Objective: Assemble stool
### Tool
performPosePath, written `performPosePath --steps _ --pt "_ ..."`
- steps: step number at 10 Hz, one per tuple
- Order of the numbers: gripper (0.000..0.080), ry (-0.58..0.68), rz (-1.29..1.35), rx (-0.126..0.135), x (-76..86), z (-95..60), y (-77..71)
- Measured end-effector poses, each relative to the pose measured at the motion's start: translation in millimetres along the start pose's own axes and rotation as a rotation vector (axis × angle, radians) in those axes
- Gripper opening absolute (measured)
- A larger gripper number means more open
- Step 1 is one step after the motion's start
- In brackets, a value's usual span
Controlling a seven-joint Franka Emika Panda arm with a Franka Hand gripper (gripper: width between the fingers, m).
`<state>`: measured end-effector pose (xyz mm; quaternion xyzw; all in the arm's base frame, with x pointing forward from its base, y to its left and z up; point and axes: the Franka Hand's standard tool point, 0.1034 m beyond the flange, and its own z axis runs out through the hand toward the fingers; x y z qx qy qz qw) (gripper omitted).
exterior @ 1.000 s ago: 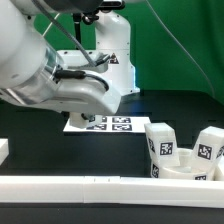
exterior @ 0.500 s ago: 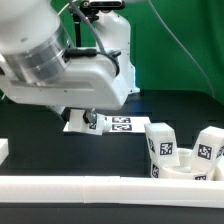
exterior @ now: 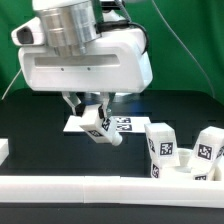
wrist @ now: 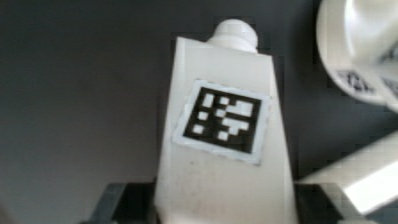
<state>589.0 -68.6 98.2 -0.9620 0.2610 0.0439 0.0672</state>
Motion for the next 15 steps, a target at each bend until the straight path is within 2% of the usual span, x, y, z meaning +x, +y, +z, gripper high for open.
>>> performPosePath --steps 2,3,5,6,10,11,12,13,14,15 --pt "0.0327 0.127 -0.012 -0.006 0.7 2.5 -0.8" --pt "0.0327 0.126 -0.025 -0.012 0.2 2.6 -1.4" --pt "0.0327 0.131 -0.146 -0.063 0.9 -9.0 -12.4" --pt "0.0327 0.132 -0.159 -0.071 -2.0 -13.8 -20.3" --pt "0.0327 0.134 -0.147 -0.071 -2.5 -12.8 -19.8" --pt "0.0327 0.141 -0.207 -0.092 -1.7 -14.2 -20.3" --pt "0.0327 0.163 -0.323 -0.134 -1.1 -18.5 -25.3" --pt "0.0327 0.164 -0.396 -0.162 -6.7 -19.9 -30.6" --pt "0.0327 0.167 -0.490 -0.206 -12.7 -21.2 -39.9" --pt "0.0327 0.175 -0.529 -0.222 -17.5 -20.1 -47.8"
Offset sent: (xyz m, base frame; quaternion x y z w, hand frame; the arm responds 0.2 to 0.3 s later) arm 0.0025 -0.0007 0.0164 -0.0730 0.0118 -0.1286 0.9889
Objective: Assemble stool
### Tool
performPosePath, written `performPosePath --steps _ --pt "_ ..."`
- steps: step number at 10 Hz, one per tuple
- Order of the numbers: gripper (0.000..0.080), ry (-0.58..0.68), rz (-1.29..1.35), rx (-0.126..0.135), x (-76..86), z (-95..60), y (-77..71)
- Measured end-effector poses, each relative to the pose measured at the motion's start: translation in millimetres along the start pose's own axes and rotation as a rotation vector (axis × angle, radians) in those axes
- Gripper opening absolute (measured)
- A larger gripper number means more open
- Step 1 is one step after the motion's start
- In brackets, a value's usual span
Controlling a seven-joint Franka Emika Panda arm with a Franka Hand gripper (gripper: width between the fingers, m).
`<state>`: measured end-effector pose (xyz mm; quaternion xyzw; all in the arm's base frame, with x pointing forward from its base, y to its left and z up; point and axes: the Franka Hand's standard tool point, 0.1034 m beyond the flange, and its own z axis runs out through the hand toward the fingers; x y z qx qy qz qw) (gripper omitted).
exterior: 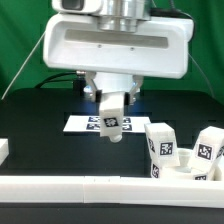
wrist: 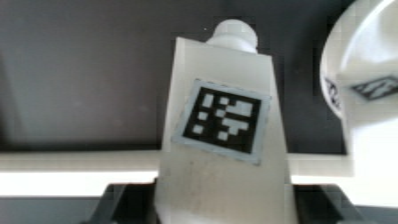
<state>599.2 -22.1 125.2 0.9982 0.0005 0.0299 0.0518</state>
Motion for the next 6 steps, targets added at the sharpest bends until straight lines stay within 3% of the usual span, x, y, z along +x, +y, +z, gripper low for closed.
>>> performPosePath --steps 4,6 --pt "0.0327 0.003 -0.006 0.002 -0.1 0.9 -0.1" --pt "0.0327 0.057 -0.140 -0.024 -5.3 -3.0 -10.4"
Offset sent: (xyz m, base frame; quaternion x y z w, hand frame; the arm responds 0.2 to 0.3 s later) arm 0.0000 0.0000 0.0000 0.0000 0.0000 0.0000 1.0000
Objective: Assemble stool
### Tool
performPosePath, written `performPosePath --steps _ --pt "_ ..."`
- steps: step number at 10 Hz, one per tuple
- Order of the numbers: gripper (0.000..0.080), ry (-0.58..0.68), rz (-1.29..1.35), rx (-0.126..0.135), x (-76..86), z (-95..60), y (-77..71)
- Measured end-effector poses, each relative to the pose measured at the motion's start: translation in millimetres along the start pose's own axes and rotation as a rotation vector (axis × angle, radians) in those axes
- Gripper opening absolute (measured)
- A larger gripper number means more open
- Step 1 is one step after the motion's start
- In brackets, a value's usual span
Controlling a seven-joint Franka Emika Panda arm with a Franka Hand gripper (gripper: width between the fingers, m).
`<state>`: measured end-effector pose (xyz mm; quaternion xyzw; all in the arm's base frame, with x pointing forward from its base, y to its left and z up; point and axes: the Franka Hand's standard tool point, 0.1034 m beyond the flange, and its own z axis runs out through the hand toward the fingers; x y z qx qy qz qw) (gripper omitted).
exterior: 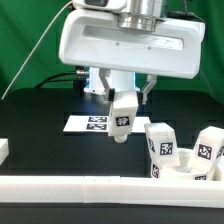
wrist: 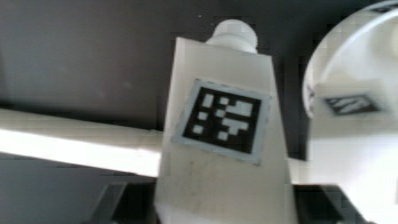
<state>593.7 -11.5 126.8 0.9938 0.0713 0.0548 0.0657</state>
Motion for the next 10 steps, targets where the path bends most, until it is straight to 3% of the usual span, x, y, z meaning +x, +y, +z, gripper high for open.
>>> performPosePath --steps 4,6,7,10 --pt "0.0327 0.040 -0.040 -0.011 -1.9 1.0 -6.6" --pt "0.0327 0.196 -0.051 -0.028 6.9 -0.8 -4.5" --pt "0.0327 0.251 -0.061 -0.034 -0.2 1.6 -5.7" --pt "0.0327 0.234 -0.082 -0.032 -6.2 -1.7 -2.7"
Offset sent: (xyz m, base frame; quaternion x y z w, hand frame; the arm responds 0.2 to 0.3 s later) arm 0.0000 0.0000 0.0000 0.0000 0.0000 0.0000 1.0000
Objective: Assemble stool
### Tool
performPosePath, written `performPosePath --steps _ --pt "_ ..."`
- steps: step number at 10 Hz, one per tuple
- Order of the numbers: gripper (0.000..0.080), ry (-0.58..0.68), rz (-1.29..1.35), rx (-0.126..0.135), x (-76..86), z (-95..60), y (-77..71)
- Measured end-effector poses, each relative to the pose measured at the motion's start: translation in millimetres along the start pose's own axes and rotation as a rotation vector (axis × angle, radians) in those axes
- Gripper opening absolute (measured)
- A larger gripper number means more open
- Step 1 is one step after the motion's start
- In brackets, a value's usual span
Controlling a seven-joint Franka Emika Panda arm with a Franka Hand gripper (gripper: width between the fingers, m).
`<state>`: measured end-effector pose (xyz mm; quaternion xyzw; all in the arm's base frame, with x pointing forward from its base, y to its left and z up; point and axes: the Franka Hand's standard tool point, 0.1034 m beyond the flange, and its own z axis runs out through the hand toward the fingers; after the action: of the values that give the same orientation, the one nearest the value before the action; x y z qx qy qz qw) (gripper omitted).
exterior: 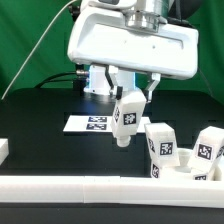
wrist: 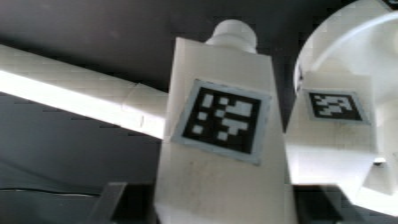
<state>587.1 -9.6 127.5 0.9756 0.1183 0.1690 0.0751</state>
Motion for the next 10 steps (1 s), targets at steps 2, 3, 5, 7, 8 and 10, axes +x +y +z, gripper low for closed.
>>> performPosePath --steps 2,3,5,7,8,10 --pt "0.0327 0.011 0.012 0.011 -7.5 -10.0 -5.3" --pt "0.0327 0.013 0.011 0.017 -12.5 -12.4 -10.8" --pt "0.0327 0.009 0.006 0.015 -12.8 -9.7 -9.4" --pt "0.0327 0.042 0.002 0.008 -12.4 -9.4 -8.8" --pt "0.0327 0.037 -0.008 0.011 -16.5 -7.8 -13.3" --pt "0.0327 0.073 -0.027 0.007 -19.4 -10.1 -16.8"
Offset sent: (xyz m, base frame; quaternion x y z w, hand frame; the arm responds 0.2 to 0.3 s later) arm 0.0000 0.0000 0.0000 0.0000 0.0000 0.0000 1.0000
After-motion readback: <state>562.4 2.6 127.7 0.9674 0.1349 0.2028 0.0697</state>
